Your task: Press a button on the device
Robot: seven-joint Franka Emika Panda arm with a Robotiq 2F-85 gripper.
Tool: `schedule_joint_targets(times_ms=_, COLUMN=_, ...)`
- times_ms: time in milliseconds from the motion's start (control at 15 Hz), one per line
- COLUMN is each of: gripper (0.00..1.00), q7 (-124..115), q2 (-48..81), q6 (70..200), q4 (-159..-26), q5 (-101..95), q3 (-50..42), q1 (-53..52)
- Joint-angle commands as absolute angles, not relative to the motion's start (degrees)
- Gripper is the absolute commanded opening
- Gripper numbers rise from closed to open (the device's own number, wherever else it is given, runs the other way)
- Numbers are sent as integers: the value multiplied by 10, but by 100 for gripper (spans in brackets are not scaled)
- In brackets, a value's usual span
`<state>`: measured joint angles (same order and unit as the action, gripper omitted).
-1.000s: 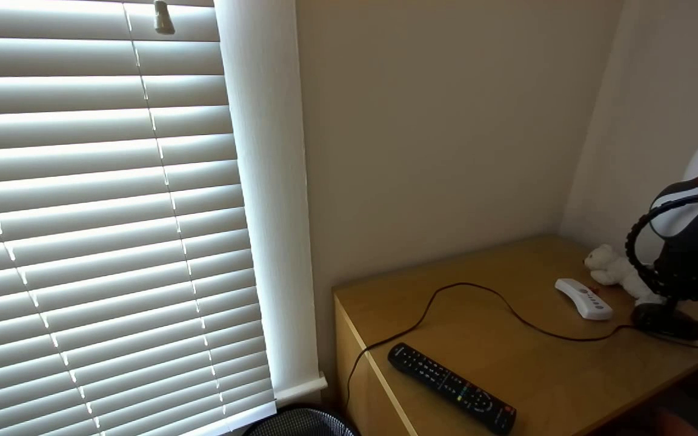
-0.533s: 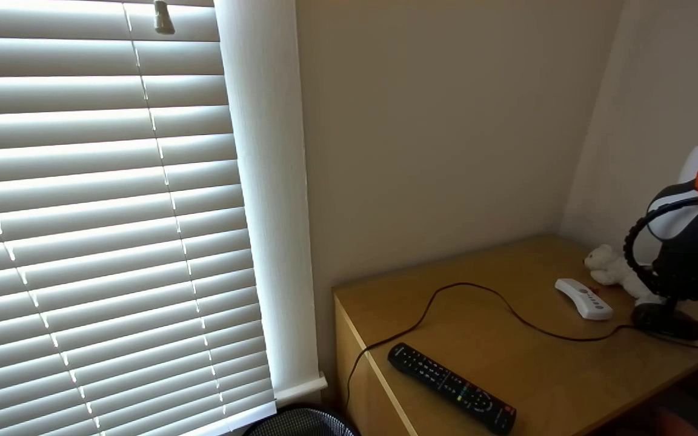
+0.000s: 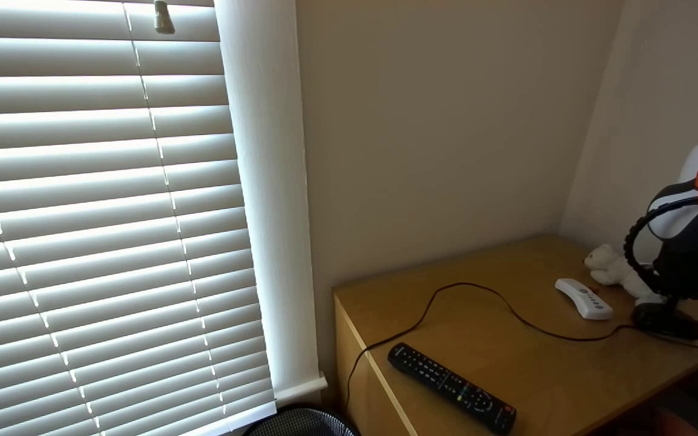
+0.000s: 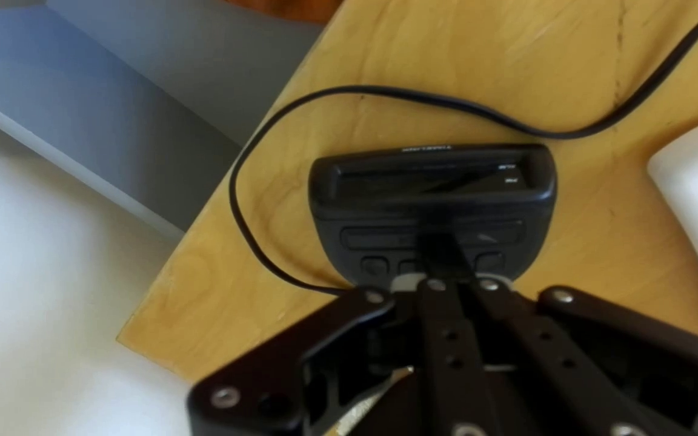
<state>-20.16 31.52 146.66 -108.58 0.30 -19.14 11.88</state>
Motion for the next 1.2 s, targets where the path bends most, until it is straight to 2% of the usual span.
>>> schedule_joint_targets(times_ms=0, gripper=0, q7=-190, q2=286, q6=1446, q4=-1091, q5=23, q3=-185, q1=137)
schedule_joint_targets(times_ms=333, gripper=0, q7=-137, q2=213, q6=1430, q4=-1112, q5=40, q3=-167, q1=157)
schedule_joint_targets(times_ms=400, gripper=26, q7=-105, q2=195, q6=1419, q4=-1118, q5=44, q3=-158, q1=163)
schedule_joint_targets(times_ms=467, gripper=28, q7=-82, q2=178, q6=1416, q4=-1126, q5=41, q3=-156, q1=164)
schedule_joint_targets(times_ms=600, gripper=40, q7=-6, q2=137, q6=1399, q4=-1142, q5=59, q3=-137, q1=176)
schedule_joint_targets(times_ms=933, gripper=80, q7=146, q2=48, q6=1382, q4=-1194, q5=38, q3=-132, q1=171)
schedule_joint_targets(times_ms=1133, gripper=99, q7=222, q2=9, q6=1362, q4=-1220, q5=31, q3=-134, q1=165)
